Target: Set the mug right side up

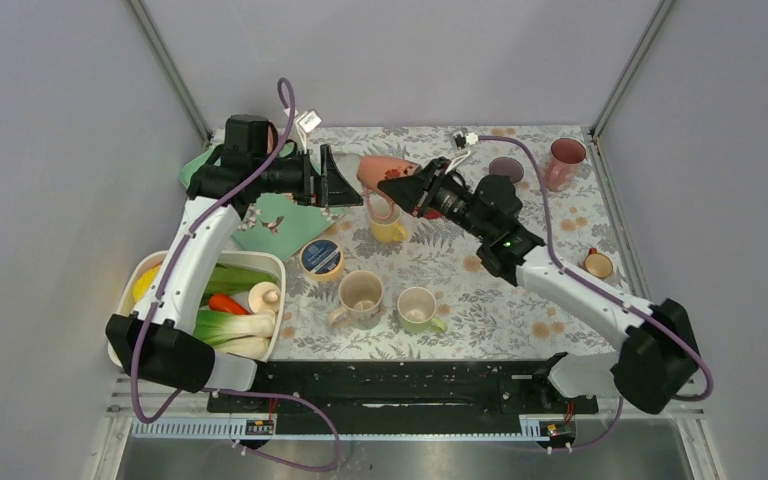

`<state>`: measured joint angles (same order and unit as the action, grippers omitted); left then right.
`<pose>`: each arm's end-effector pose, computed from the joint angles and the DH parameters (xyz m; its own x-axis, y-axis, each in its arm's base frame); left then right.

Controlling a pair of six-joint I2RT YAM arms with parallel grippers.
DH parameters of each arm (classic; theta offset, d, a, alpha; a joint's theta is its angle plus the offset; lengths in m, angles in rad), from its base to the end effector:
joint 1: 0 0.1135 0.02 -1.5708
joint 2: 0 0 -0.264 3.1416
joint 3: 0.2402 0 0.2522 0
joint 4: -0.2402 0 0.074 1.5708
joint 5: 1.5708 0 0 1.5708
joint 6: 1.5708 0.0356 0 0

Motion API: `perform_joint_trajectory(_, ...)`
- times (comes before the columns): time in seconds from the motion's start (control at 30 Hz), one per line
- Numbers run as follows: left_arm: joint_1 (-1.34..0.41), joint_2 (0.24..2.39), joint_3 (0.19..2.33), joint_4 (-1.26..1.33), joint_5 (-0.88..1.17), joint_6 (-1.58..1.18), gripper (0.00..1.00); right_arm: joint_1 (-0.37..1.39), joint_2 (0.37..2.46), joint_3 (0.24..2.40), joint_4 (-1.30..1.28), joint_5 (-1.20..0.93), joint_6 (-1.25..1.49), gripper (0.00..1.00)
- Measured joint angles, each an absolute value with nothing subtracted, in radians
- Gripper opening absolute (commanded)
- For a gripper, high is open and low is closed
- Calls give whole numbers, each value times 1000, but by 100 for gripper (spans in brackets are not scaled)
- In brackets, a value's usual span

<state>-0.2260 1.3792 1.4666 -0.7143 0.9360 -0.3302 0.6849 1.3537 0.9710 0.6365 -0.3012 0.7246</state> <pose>0.2719 -0.0919 0.3980 -0.7900 -0.0156 -0.6130 0.5415 0.4511 -0.7094 0.2391 0.2089 0.3626 -0.4022 0.4888 -0.7741 -0.7478 0.3125 0.5858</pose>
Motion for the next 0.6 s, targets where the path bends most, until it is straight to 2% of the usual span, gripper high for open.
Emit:
perform_joint_trajectory(0.23, -200, 1381, 1520, -807, 636, -13, 99, 667, 1212, 1202, -213, 2, 342, 0)
perform_joint_trajectory(0.37, -178, 1390, 1520, -830, 436, 152, 99, 633, 1214, 1267, -562, 193, 253, 0)
perform_joint_trajectory(0.6, -37, 1603, 1652, -831, 180, 318, 99, 509, 1301, 1065, -846, 216, 227, 0)
